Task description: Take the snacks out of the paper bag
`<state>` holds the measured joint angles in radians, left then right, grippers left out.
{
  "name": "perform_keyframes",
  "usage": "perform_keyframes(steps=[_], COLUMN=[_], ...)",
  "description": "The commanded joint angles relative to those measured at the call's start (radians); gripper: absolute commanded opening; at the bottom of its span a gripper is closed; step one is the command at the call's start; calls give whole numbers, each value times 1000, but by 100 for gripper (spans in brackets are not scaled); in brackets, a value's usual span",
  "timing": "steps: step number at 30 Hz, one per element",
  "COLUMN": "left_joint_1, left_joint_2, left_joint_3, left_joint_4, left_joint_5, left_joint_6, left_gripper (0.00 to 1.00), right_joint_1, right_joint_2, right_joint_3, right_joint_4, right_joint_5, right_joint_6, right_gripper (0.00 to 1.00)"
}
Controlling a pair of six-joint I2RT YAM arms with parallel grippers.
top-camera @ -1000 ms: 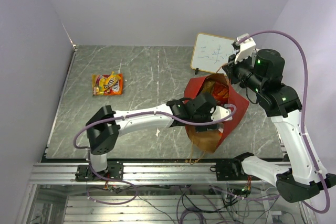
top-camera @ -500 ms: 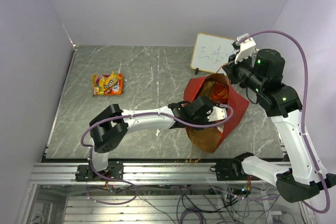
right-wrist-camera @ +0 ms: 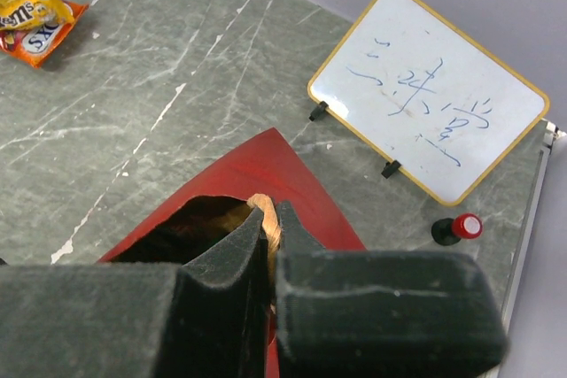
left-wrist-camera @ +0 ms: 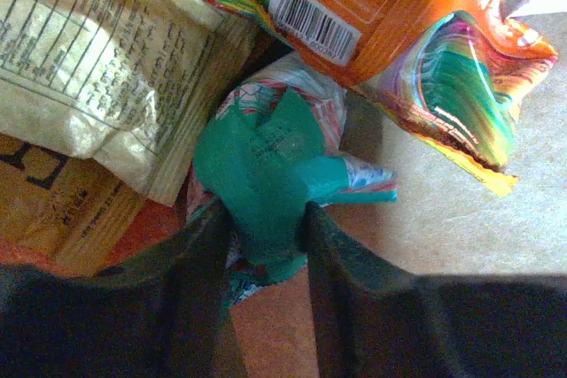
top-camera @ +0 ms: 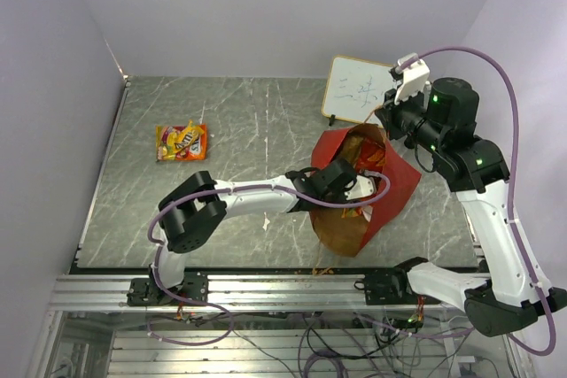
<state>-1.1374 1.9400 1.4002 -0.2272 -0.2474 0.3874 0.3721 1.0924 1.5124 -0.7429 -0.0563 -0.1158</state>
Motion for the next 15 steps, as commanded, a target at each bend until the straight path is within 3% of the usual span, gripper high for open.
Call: perform_keyframes(steps=[1, 5, 7, 15], left_joint_1=[7, 7, 7, 6], left_joint_2=[6, -4, -14, -115], left_joint_3=[30, 53, 60, 74], left_joint_4=[-18, -37, -53, -115], left_joint_5=[-49, -51, -49, 17], left_joint_6=[-15, -45, -58, -134], left_gripper=[39, 15, 9, 7], right_joint_1=[-2, -2, -2, -2], right_joint_2=[-18, -23, -26, -11], right_joint_3=[68, 54, 45, 70], right_joint_4=[104, 113, 123, 113], right_joint_5=[2, 3, 8, 11], right_joint_6=[-4, 6, 7, -13], right_gripper=[0, 0, 0, 0])
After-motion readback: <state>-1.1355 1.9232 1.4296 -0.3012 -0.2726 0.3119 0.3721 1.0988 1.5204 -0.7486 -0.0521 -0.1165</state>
